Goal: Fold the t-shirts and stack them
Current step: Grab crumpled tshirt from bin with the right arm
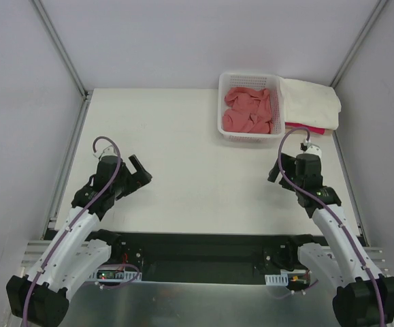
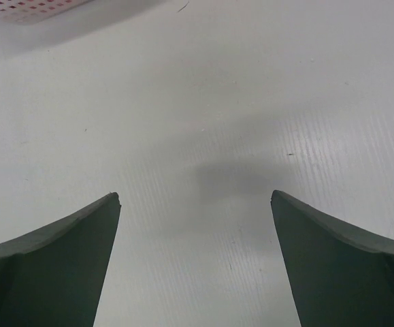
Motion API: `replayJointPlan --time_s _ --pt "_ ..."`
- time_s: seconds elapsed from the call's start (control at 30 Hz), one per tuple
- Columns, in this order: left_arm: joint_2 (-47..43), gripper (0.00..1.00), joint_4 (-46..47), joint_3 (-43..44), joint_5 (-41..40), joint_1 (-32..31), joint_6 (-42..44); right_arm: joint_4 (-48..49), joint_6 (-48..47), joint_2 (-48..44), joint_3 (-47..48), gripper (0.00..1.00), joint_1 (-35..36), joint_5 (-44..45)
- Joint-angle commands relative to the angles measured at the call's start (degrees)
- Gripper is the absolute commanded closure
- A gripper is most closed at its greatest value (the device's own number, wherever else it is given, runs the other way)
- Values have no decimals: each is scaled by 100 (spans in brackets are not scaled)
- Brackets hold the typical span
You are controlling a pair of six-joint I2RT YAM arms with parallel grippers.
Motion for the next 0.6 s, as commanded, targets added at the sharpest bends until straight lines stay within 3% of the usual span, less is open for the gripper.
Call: replayJointPlan --time_s 0.0,0.33,0.57 --pt "-284 1 121 -62 -75 14 -67 247 102 -196 4 3 29 116" --pt "-302 1 112 -123 -110 14 -225 -25 15 -460 197 3 37 142" --pt "-65 1 112 -53 -119 14 -269 -360 -108 532 1382 3 29 -68"
